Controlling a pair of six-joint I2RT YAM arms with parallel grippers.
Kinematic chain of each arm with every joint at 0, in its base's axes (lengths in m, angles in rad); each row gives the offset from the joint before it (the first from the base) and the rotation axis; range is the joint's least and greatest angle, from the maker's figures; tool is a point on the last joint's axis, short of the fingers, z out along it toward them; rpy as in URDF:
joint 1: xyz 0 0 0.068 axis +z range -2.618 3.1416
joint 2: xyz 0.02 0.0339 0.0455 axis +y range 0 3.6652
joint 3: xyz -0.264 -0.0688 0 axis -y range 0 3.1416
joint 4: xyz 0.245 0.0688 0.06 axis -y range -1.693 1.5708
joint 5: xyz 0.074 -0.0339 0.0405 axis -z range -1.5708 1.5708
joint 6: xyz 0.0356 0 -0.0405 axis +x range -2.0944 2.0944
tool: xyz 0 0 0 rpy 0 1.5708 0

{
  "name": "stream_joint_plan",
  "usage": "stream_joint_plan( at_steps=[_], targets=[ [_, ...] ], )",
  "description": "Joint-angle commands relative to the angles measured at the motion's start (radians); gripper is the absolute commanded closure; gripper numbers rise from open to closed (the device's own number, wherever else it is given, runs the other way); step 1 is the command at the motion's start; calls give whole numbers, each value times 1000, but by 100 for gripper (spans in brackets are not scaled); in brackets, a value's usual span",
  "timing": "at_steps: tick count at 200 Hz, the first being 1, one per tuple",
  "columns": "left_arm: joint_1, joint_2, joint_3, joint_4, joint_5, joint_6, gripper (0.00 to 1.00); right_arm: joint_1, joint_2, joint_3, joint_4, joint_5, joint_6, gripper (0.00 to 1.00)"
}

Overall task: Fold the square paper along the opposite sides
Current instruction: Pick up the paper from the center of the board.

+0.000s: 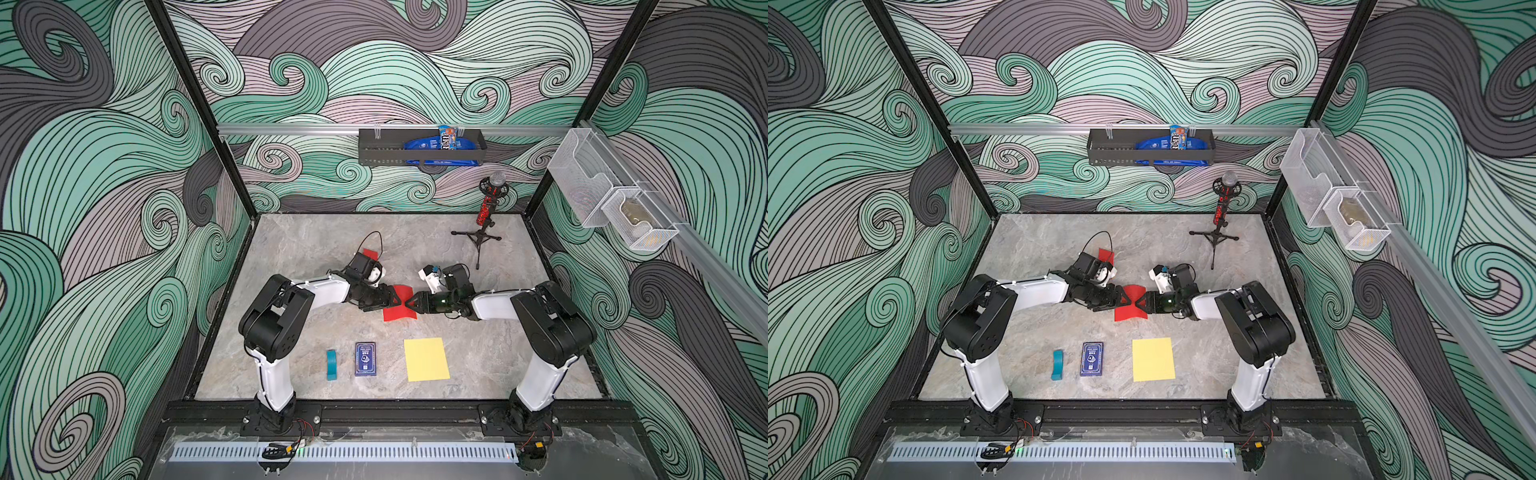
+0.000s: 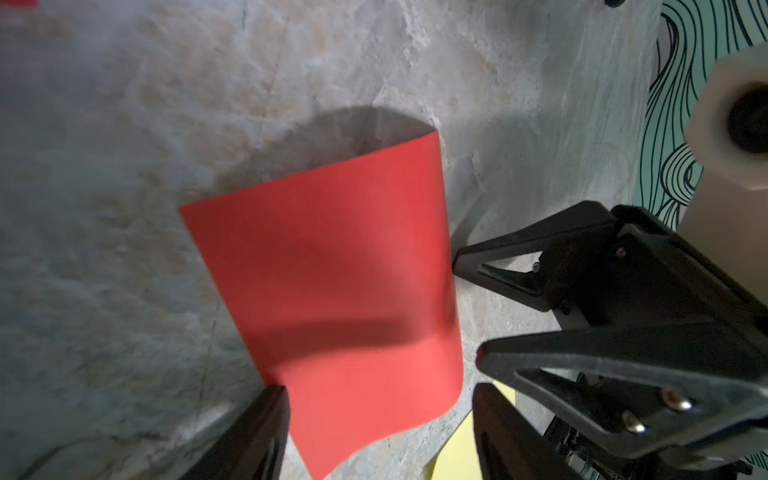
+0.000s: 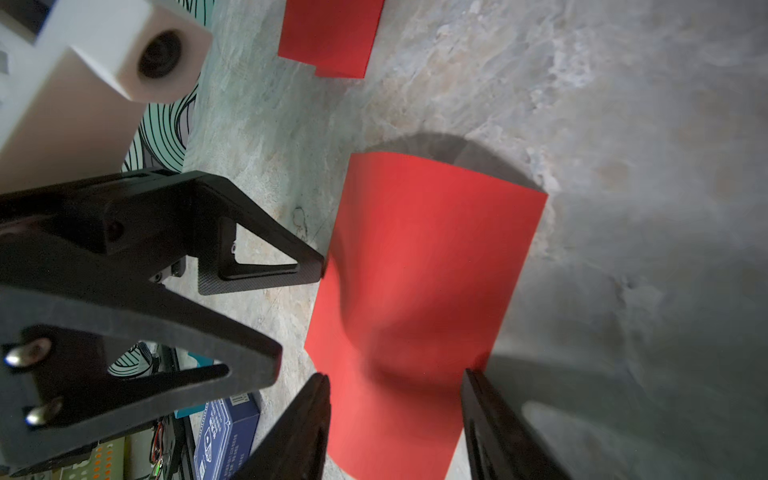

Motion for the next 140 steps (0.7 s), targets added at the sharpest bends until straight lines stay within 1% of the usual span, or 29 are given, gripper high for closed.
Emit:
stream_joint_plan(
  at_steps=[1, 21, 34, 47, 64, 95, 118, 140],
  targets=[
    [16, 38, -32, -53, -52, 14, 27, 23, 43, -3, -48, 4, 13, 46],
    [22, 35, -38, -50, -50, 19, 29, 36, 49, 0, -32, 0, 18, 47],
    [24, 32, -44, -45, -46, 19, 32, 42, 54, 5, -28, -1, 20, 47],
    [24, 33, -49, -44, -44, 19, 39, 48, 57, 9, -22, -1, 23, 47],
    [26, 29, -55, -46, -46, 21, 50, 51, 58, 13, -18, -3, 25, 47],
    [34, 18, -53, -65, -63, 35, 65, 49, 40, 18, -15, 0, 22, 46],
    [37, 10, -42, -83, -70, 45, 72, 43, 17, 22, -17, -1, 25, 46],
    [40, -7, -30, -104, -64, 55, 74, 22, -31, 21, -18, -10, 28, 45]
  ],
)
